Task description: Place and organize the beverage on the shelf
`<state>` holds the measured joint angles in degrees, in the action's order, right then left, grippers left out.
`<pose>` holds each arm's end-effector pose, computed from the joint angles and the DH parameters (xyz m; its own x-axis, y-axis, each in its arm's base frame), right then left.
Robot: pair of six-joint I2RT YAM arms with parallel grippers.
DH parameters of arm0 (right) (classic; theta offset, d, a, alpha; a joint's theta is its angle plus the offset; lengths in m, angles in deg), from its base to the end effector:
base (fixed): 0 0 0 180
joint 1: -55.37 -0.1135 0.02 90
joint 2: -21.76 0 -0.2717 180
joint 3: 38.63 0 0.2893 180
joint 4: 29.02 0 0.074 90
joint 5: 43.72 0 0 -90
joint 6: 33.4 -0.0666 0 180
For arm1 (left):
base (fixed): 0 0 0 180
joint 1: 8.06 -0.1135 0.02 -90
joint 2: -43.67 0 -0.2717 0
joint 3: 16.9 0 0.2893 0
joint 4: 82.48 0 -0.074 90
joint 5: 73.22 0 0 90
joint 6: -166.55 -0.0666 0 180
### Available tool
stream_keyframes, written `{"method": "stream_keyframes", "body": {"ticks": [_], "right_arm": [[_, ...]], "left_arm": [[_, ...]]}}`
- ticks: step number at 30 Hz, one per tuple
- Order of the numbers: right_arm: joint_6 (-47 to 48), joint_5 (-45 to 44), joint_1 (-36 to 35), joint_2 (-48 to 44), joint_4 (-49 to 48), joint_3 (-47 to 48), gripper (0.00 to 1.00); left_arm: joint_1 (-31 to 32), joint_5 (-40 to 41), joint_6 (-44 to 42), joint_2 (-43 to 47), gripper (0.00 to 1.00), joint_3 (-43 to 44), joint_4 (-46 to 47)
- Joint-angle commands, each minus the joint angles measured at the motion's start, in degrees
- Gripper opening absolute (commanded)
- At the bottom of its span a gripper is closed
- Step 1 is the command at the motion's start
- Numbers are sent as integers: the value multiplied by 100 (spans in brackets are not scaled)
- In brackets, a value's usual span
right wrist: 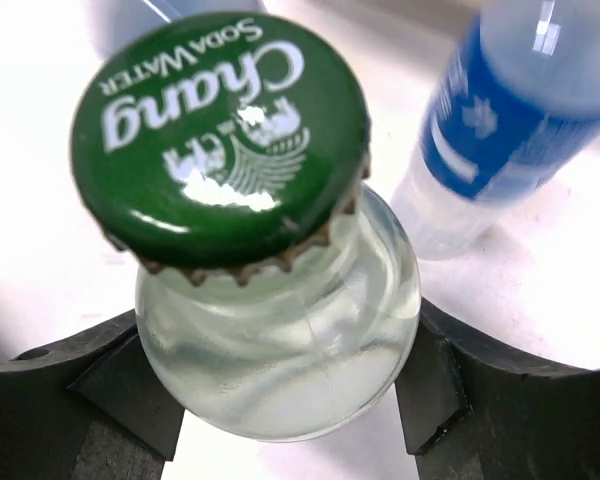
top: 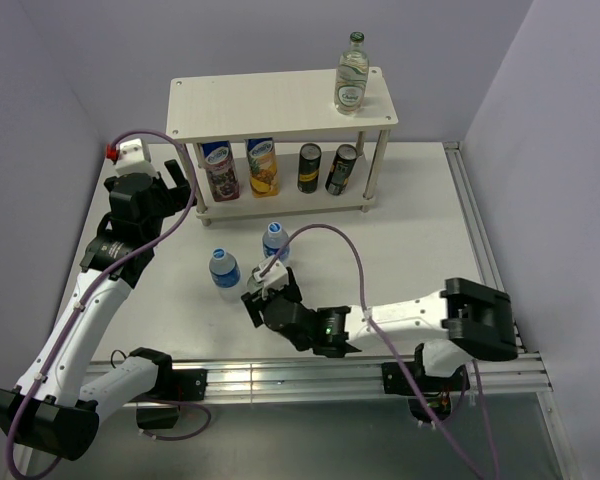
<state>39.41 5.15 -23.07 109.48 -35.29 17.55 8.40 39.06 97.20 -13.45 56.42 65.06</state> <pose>0.1167 0.3518 0.1807 -0.2646 -0.1827 -0.9469 -0.5658 0.8245 -0.0010 0.2762 -0.0553 0.3844 -0.2206 -0.2751 -0.9358 -0.1760 0.9549 -0.2392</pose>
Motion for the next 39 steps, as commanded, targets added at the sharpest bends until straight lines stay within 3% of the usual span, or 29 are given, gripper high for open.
{"method": "stream_keyframes", "body": {"ticks": [1,5,12,23,29,39], "right_arm": [[-74,-844,-172,-966,337,931,0],[531,-1055,-155,-1398,900,1974,0],[1244,-266,767,-1188,1594,3725,0],[1833,763,2779,779,3203,7396,0],[1745,1097,3448,1537,3555,8304,0],[1772,1335,4231,2222,3494,8991,0]], "left_arm": [[-39,-66,-34,43,97,106,98],[-47,-57,-34,61,97,115,89],[-91,-58,-25,122,98,106,98],[-100,-110,-25,114,98,106,107],[-100,-154,-25,105,97,106,107],[-100,-251,-8,26,97,115,107]]}}
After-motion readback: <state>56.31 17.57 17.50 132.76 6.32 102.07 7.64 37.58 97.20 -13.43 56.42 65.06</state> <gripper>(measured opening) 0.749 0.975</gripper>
